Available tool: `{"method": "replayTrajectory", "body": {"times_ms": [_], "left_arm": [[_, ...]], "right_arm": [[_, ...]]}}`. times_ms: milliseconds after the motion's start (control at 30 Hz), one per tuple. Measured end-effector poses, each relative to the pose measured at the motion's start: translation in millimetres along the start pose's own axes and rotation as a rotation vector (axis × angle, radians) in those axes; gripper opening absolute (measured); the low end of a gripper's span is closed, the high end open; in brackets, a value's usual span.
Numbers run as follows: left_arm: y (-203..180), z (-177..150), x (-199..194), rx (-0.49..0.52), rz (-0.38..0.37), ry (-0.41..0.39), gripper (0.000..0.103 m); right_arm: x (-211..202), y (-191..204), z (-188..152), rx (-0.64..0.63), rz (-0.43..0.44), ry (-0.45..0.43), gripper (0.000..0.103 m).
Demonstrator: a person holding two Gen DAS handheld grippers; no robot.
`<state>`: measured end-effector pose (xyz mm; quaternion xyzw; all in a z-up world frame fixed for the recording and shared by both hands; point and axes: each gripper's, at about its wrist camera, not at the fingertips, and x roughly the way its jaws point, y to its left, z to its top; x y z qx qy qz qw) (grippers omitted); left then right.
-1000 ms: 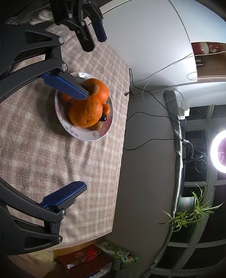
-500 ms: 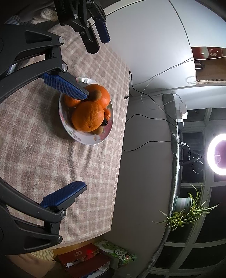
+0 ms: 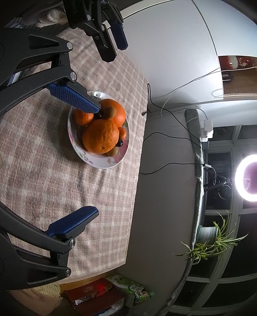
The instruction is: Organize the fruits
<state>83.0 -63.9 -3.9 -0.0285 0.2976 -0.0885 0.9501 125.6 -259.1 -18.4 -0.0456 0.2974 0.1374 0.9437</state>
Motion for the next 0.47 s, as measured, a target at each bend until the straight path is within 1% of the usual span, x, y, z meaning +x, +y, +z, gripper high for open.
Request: {"method": "replayTrajectory", "body": {"times_ms": [467], "left_arm": [[3.0, -1.0, 5.6, -0.003, 0.006, 0.001, 0.072]], "right_arm": [[10.2, -3.1, -3.5, 0.006, -0.006, 0.024, 0.097]]}}
